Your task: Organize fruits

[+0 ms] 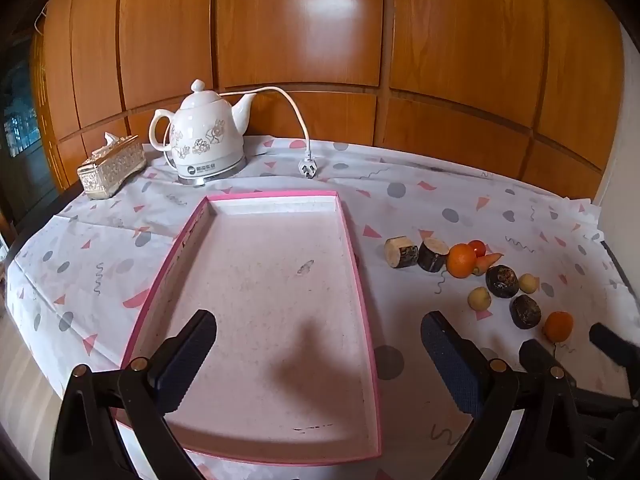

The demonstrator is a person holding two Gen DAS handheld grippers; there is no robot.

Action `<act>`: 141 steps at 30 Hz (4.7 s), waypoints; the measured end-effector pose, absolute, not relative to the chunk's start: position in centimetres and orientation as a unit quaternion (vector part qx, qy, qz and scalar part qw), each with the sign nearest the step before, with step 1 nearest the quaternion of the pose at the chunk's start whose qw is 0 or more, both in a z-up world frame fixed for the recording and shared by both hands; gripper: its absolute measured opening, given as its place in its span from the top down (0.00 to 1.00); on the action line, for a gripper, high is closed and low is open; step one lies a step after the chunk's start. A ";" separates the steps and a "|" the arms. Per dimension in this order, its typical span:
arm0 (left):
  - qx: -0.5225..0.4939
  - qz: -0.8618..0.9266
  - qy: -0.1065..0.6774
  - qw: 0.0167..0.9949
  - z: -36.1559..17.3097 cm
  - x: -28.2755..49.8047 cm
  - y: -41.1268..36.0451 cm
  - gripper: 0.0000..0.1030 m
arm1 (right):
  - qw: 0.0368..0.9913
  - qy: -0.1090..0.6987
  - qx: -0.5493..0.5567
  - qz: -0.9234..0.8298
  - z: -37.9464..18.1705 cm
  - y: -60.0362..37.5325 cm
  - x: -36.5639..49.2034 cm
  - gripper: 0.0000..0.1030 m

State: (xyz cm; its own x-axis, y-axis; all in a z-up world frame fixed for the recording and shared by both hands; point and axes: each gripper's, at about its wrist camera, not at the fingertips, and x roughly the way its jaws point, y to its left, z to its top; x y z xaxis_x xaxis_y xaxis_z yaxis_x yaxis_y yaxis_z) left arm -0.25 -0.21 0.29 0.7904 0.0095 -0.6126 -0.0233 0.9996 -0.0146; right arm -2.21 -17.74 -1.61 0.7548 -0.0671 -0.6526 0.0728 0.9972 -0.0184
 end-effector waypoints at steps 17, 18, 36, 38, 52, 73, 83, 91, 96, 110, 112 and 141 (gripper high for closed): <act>-0.024 -0.011 0.337 0.941 -0.3 -0.2 0.3 0.00 | 0.940 0.335 0.018 -0.059 -1.7 -18.8 -2.0 0.00; -0.028 -0.012 0.338 0.941 -0.3 -0.2 0.3 0.00 | 0.940 0.335 0.019 -0.061 -1.5 -19.0 -1.9 0.00; -0.028 0.005 0.345 0.938 -0.9 -0.4 1.0 0.00 | 0.939 0.337 0.022 -0.068 -1.6 -19.5 -2.4 0.00; -0.030 0.006 0.343 0.939 -0.8 -0.5 1.1 0.00 | 0.939 0.337 0.022 -0.069 -1.6 -19.4 -2.4 0.00; -0.033 0.007 0.342 0.939 -0.8 -0.5 1.3 0.00 | 0.939 0.335 0.024 -0.072 -1.5 -19.5 -2.5 0.00; -0.033 0.006 0.344 0.938 -0.9 -0.4 1.1 0.00 | 0.939 0.333 0.027 -0.075 -1.5 -20.1 -2.5 0.00; -0.047 -0.038 0.346 0.936 -0.7 -0.4 0.2 0.00 | 0.933 0.346 0.057 -0.085 -2.2 -23.0 -2.5 0.02; -0.062 -0.094 0.333 0.936 0.0 -0.4 -1.1 0.00 | 0.924 0.362 0.080 -0.092 -3.2 -25.8 -2.1 0.26; -0.040 -0.127 0.348 0.928 -0.1 0.4 -2.8 0.00 | 0.919 0.373 0.085 -0.090 -4.0 -27.4 -2.2 0.41; 0.024 -0.155 0.374 0.914 -0.9 3.3 -7.3 0.02 | 0.914 0.393 0.082 -0.063 -5.0 -28.0 -0.5 0.54; 0.019 -0.163 0.384 0.909 -1.4 4.1 -7.9 0.10 | 0.913 0.395 0.081 -0.070 -5.2 -28.4 0.0 0.54; 0.049 -0.206 0.427 0.879 -7.3 9.7 -14.4 0.77 | 0.916 0.395 0.061 -0.034 -5.7 -28.4 1.5 0.63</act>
